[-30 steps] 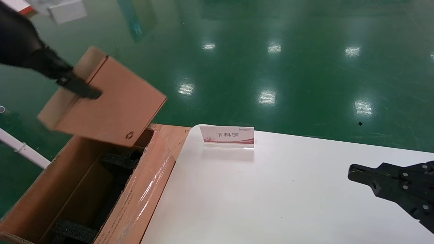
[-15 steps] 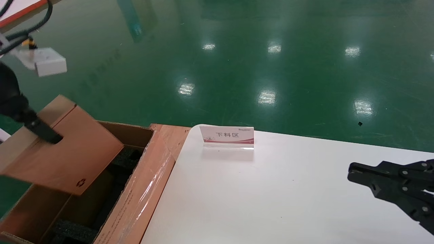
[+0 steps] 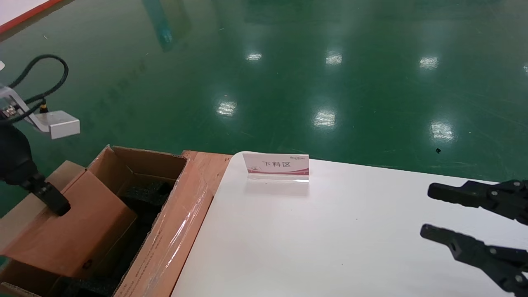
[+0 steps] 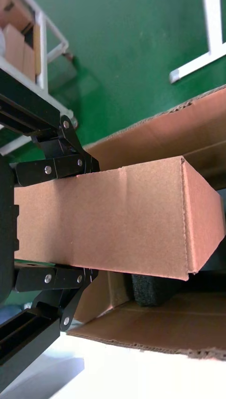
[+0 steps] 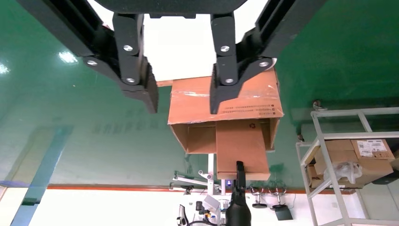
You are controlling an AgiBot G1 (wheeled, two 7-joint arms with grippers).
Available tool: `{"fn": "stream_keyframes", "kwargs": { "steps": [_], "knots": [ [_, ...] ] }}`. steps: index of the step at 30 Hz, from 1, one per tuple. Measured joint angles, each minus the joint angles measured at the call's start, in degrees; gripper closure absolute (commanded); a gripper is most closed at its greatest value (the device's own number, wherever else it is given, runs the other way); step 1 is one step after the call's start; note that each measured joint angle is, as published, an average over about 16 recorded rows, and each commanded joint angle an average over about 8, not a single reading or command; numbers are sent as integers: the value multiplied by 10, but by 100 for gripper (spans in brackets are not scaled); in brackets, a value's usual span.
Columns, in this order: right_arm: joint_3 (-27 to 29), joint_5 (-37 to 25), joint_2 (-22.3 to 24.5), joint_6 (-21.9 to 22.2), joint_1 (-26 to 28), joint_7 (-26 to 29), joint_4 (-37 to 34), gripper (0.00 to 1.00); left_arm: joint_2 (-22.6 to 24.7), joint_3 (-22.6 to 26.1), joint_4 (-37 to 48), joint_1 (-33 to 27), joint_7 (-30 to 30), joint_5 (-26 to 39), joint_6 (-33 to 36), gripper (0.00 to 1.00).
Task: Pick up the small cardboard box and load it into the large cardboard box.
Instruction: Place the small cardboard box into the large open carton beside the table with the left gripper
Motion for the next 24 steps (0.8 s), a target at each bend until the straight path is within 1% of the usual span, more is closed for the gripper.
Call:
{"fn": "stream_keyframes", "kwargs": {
  "steps": [13,24],
  "knots": [
    [0,0,0,0,0,0,0,0,0,6,37,66,-13,-3,-40,100],
    [-1,1,0,0,0,0,0,0,18,12,48,94,-36,8,-60,100]
  ]
}}
